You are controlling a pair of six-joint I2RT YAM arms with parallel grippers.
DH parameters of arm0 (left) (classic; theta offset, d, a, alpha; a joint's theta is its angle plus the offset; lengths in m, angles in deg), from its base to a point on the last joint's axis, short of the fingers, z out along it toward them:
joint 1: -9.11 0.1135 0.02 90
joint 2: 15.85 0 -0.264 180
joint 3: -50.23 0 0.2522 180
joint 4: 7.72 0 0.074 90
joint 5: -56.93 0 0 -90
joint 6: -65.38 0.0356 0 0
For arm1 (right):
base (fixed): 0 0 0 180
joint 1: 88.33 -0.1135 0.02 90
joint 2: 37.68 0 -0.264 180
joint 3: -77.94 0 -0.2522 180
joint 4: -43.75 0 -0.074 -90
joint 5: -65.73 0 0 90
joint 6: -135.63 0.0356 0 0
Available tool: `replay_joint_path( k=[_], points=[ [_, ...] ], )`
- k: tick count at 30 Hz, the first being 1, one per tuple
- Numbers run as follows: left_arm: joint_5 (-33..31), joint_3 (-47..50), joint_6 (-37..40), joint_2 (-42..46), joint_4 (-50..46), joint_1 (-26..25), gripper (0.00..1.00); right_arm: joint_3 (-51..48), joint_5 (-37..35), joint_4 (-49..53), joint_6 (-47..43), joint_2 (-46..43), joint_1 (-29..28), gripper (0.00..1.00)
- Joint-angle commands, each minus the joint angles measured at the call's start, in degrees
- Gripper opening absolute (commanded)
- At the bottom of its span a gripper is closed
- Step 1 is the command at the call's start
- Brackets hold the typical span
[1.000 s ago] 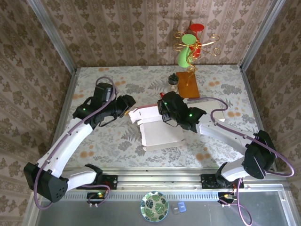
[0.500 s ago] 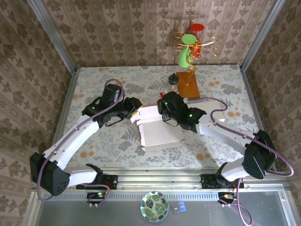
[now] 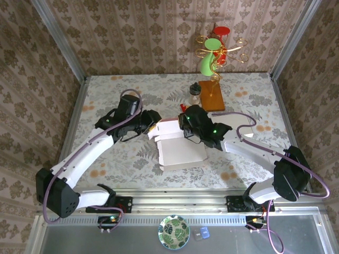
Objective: Fold the paper box
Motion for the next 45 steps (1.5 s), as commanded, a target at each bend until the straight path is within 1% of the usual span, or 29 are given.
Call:
replay_joint_path(
  k=[1,3,5,8,11,14,20,22,25,28,33,38,45],
  points=[
    [-1.72,0.00,3.90,4.10,-4.73,3.08,0.45,-1.42,0.36,-1.67,0.76,-1.94,1.52,0.00],
    [-1.22,2.59,4.29,6.48,-4.96,5.92,0.44,-1.74,0.76,-1.76,0.64,-2.08,2.07,0.00],
    [-0.72,5.73,5.54,8.44,-5.21,9.97,0.44,-2.09,1.29,-1.85,0.62,-2.08,2.35,0.00],
    [1.32,9.20,7.24,9.28,-4.02,13.99,0.42,-2.98,2.04,-3.22,0.38,-2.09,2.36,0.00],
    [2.69,11.63,8.49,9.24,-2.58,16.72,0.40,-4.45,4.00,-7.17,0.11,-0.35,2.45,0.00],
    [3.22,13.35,10.23,9.45,-1.08,18.38,0.38,-4.81,6.17,-11.81,-2.39,2.32,2.75,0.00],
    [2.69,17.92,13.74,11.21,1.20,20.81,0.36,-3.86,16.37,-21.02,-11.45,8.41,5.07,0.00],
    [2.67,20.07,14.65,11.92,2.79,21.29,0.35,-5.12,17.94,-23.15,-14.01,9.51,5.17,0.00],
    [2.74,22.58,16.45,12.61,4.84,21.63,0.34,-8.08,19.93,-29.79,-17.74,10.62,5.43,0.00],
    [3.29,24.67,17.76,13.01,6.71,21.61,0.32,-10.47,20.73,-33.64,-20.28,10.61,5.61,0.00],
    [3.97,27.79,20.99,13.24,9.83,21.34,0.29,-12.63,23.20,-37.27,-23.73,10.77,5.95,0.00],
    [3.99,29.13,23.08,12.01,11.43,20.17,0.28,-14.83,25.53,-42.29,-25.01,12.43,6.05,0.00],
    [1.67,31.11,26.06,12.08,14.77,17.20,0.27,-17.35,27.21,-46.66,-25.69,15.04,6.55,0.00]
  ],
)
